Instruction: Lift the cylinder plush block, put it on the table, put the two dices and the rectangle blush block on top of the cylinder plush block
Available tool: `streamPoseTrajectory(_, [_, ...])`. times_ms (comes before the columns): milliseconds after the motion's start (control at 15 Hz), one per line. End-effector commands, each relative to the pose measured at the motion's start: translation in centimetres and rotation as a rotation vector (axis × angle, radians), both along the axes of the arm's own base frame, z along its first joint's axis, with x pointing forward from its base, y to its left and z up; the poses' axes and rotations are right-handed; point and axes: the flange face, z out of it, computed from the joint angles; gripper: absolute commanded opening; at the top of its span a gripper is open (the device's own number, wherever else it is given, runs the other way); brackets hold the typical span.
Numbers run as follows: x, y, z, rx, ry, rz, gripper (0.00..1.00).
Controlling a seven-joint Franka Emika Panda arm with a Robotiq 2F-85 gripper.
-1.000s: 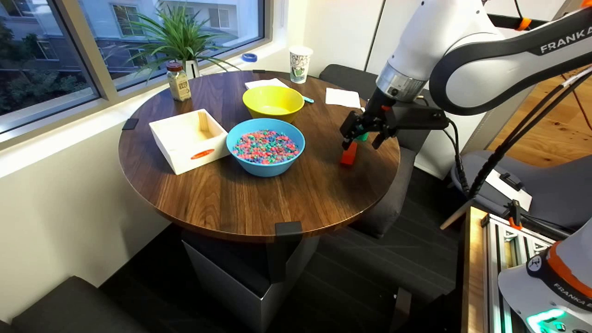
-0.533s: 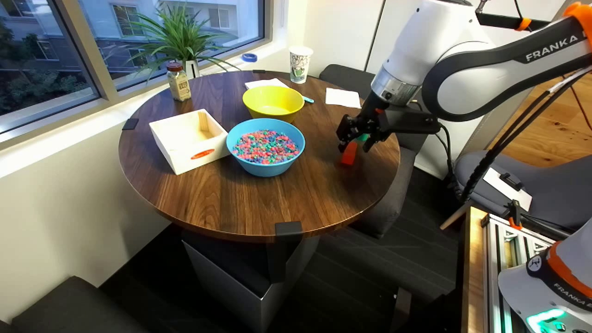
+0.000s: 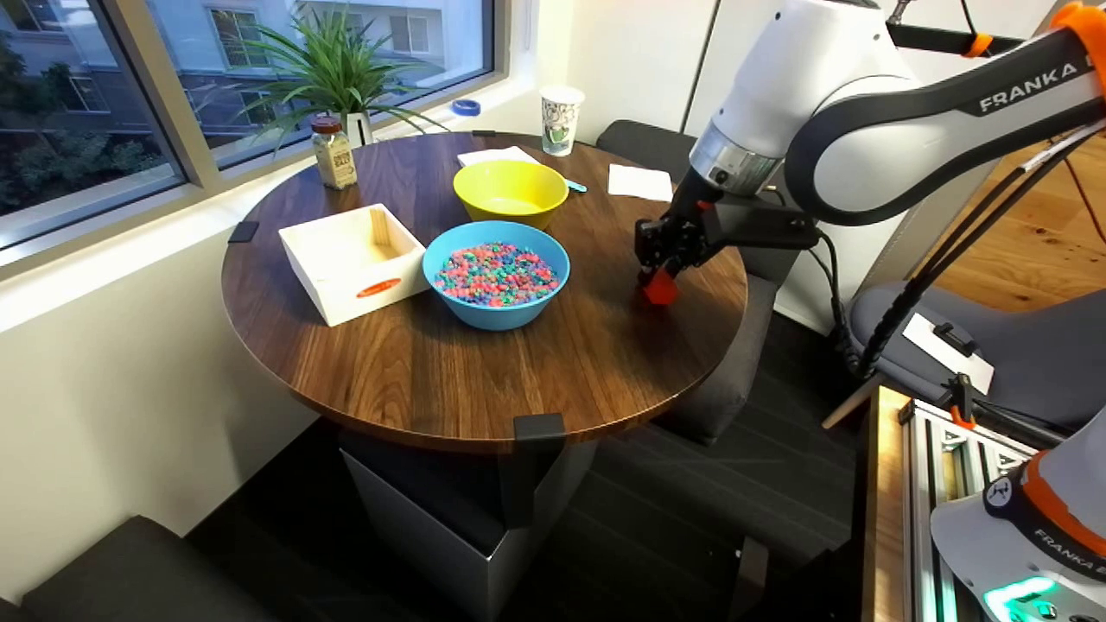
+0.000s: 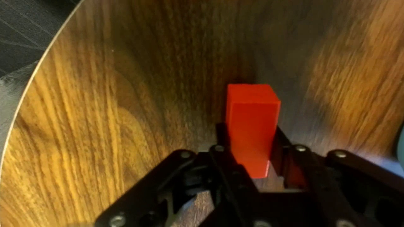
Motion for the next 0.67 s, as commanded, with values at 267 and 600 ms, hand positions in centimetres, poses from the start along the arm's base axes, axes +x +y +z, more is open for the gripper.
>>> streamPoseTrajectory(267, [0.5, -0.6, 6.5, -0.026, -0.101, 0.021, 0.08])
streamPoseTrajectory(600, [-0.1, -1.6, 12.0, -0.068, -0.16, 0.02, 0.08])
